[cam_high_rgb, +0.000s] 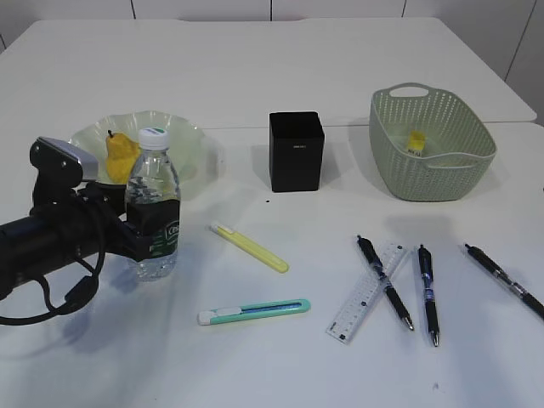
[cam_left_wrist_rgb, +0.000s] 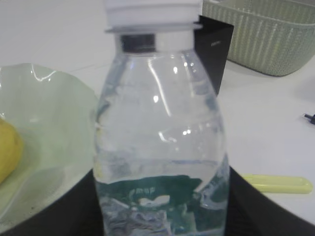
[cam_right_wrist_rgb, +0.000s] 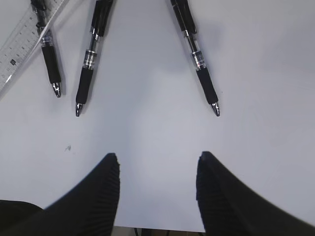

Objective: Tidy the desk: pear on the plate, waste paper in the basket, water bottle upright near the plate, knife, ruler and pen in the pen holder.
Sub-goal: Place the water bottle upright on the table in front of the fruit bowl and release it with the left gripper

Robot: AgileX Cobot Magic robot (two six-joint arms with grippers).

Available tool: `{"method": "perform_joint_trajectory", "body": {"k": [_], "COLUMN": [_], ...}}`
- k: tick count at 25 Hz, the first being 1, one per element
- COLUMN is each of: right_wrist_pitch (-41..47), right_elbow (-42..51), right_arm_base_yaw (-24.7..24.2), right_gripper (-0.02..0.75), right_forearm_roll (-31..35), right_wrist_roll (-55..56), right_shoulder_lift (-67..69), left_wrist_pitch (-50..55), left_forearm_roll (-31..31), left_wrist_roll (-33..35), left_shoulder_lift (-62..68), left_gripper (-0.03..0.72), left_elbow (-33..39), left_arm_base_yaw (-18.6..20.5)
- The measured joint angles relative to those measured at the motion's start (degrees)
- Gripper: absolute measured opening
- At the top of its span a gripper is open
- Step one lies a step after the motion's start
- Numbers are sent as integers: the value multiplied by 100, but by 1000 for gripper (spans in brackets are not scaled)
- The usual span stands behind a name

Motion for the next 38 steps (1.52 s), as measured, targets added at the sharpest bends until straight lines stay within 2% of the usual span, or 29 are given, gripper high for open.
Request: {"method": "perform_joint_trajectory", "body": {"k": [10, 15, 28, 38], "right_wrist_pitch": [-10, -43, -116, -137], "right_elbow": [0, 0, 0, 0], "right_arm_base_yaw": [0, 0, 0, 0], "right_gripper": [377, 377, 377, 377], "right_forearm_roll": [0, 0, 0, 0], "right_wrist_roll": [9, 9, 9, 9], "right_shoulder_lift": [0, 0, 0, 0], "left_wrist_pitch": [-850, -1171, -914, -648], "left_forearm_roll": [-92, -411, -459, -449], "left_wrist_roll": [307, 351, 372, 386], "left_shoulder_lift": [657, 864, 713, 678], "left_gripper": [386, 386, 442, 517], "left_elbow": [-152, -178, -200, -147], "left_arm_base_yaw": [0, 0, 0, 0]}}
